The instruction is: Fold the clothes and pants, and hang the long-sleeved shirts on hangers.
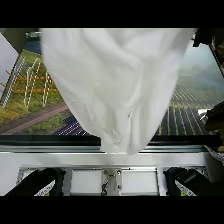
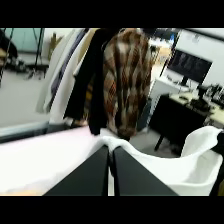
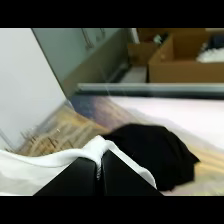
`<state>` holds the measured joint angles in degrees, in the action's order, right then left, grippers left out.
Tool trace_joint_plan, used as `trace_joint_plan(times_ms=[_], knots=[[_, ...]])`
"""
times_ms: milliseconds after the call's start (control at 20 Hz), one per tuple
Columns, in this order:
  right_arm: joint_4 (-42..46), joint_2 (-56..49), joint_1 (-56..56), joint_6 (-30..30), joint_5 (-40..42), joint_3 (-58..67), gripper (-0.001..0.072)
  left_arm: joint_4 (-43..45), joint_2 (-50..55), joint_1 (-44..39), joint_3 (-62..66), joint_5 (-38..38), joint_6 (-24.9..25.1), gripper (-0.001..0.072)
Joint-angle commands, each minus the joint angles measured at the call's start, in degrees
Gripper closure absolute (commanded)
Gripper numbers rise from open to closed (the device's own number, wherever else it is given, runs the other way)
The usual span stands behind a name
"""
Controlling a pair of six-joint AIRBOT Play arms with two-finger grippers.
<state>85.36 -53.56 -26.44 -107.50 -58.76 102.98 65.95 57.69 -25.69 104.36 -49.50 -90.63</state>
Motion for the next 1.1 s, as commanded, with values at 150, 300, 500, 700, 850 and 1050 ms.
trace_joint_plan(times_ms=[150, 300, 500, 700, 850, 1050], knots=[[15.1, -11.9, -0.7, 2.7, -34.0, -2.3, 0.0699, 3.5, 15.4, 1.6, -3.9, -34.1, -0.5, 0.0693], [15.2, -10.9, -3.8, 2.5, -38.8, -11.6, 0.0699, 3.5, 13.7, -0.7, -17.3, -35.6, 0.2, 0.0693], [14.9, -10.6, -5.9, -0.4, -37.9, -23.6, 0.0699, 3.4, 10.5, -4.5, -35.0, -33.1, -0.1, 0.0692], [14.3, -10.6, -5.9, -3.8, -34.2, -28.2, 0.0698, 3.4, 10.5, -7.3, -43.3, -26.0, -0.3, 0.0692], [13.4, -10.5, -5.9, -3.8, -34.3, -28.2, 0.0698, 3.1, 10.3, -6.8, -43.6, -25.3, -0.5, 0.0692], [13.2, -10.5, -6.4, -3.8, -34.2, -28.2, 0.0697, 2.6, 8.1, -6.4, -43.6, -25.3, -0.3, 0.0666]])
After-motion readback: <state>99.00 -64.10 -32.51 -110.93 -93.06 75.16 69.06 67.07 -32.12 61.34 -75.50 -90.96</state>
